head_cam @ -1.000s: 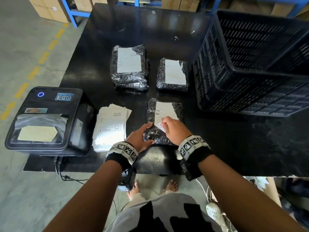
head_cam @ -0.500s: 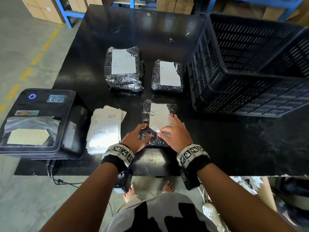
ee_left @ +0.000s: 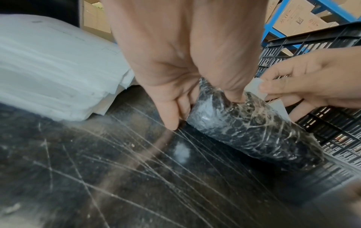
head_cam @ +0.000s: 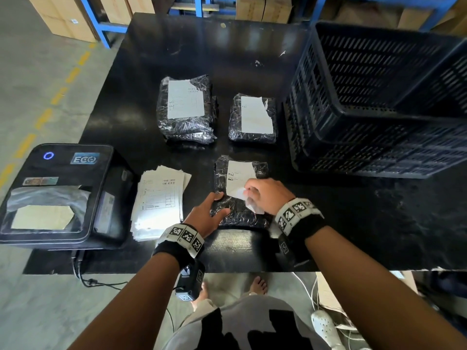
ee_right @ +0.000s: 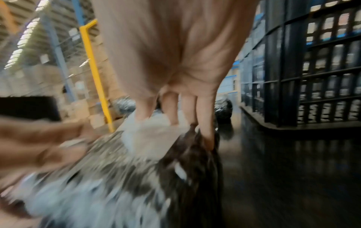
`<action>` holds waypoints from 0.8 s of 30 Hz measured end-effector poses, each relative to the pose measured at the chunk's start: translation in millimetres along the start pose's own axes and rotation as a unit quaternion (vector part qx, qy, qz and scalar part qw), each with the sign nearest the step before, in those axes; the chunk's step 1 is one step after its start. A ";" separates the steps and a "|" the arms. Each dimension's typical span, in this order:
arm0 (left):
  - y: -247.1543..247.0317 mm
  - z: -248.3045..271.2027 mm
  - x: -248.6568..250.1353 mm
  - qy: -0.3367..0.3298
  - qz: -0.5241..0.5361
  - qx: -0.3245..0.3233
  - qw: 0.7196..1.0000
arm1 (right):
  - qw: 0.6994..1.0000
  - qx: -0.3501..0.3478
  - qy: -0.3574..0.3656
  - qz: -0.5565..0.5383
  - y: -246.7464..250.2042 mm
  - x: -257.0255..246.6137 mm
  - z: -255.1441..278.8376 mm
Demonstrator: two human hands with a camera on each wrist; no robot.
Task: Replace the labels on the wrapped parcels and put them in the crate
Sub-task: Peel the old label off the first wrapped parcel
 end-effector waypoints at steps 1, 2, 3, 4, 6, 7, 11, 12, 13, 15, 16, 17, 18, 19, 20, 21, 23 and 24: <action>-0.7 0.2 -0.9 0.001 0.002 -0.001 1.000 | 0.999 0.013 -0.011 -0.032 7.6 4.3 -6.6; -1.0 0.3 -1.7 0.003 0.003 -0.002 1.000 | 0.998 0.016 -0.019 -0.053 14.2 7.7 -12.9; -1.1 0.1 -2.7 0.005 0.004 -0.003 1.000 | 0.998 0.008 -0.017 -0.060 18.9 8.5 -17.7; -1.3 0.0 -3.8 0.006 0.004 -0.004 1.000 | 0.998 -0.005 -0.009 -0.057 21.2 8.1 -21.1; -0.9 -0.3 -4.1 0.005 0.006 -0.002 1.000 | 0.998 -0.026 0.000 -0.050 19.2 8.6 -25.2; -1.0 -0.5 -4.4 0.004 0.006 -0.001 1.000 | 0.998 -0.032 -0.006 -0.062 17.1 10.9 -24.2; -1.7 -0.8 -6.1 0.007 0.005 -0.002 1.000 | 0.993 -0.041 -0.026 -0.112 2.8 21.1 -5.9; -1.8 -0.9 -5.9 0.009 0.003 -0.005 1.000 | 0.993 -0.037 -0.032 -0.109 -1.3 22.3 0.0; -1.9 -1.1 -6.1 0.011 0.001 -0.007 1.000 | 0.993 -0.033 -0.041 -0.107 -5.2 22.8 5.1; -1.6 -0.9 -5.8 0.014 -0.002 -0.011 1.000 | 0.990 -0.040 -0.051 -0.121 -13.5 22.2 12.7; -1.6 -0.6 -5.3 0.013 -0.001 -0.013 1.000 | 0.989 -0.054 -0.047 -0.128 -18.1 21.6 15.6; -1.5 0.0 -4.1 0.011 0.001 -0.013 1.000 | 0.988 -0.067 -0.039 -0.132 -22.9 21.9 17.6; -1.2 0.7 -2.6 0.008 0.001 -0.012 1.000 | 0.989 -0.069 -0.031 -0.127 -26.2 23.3 19.0; -0.9 1.3 -1.7 0.006 0.000 -0.009 1.000 | 0.991 -0.057 -0.025 -0.118 -27.6 25.5 19.8; -0.5 2.1 -1.0 0.005 -0.003 -0.006 1.000 | 0.994 -0.037 -0.023 -0.105 -27.3 27.5 21.4; 0.0 2.7 0.6 0.003 -0.004 -0.005 1.000 | 0.996 -0.014 -0.020 -0.090 -26.0 29.3 23.1; 1.8 2.4 3.1 0.001 -0.006 -0.005 1.000 | 0.998 0.018 -0.011 -0.054 -24.2 30.4 23.2; 2.2 2.2 4.7 0.000 -0.008 -0.006 1.000 | 0.999 0.025 -0.009 -0.039 -23.4 30.5 23.2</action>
Point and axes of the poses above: each hand's wrist, its own z-axis away from the middle knuckle, its own y-axis out of the back of the hand, x = y × z, the point moved 6 cm from there along -z, towards the middle knuckle, and after that the axes turned 12 degrees about -y, right-handed, at the moved point
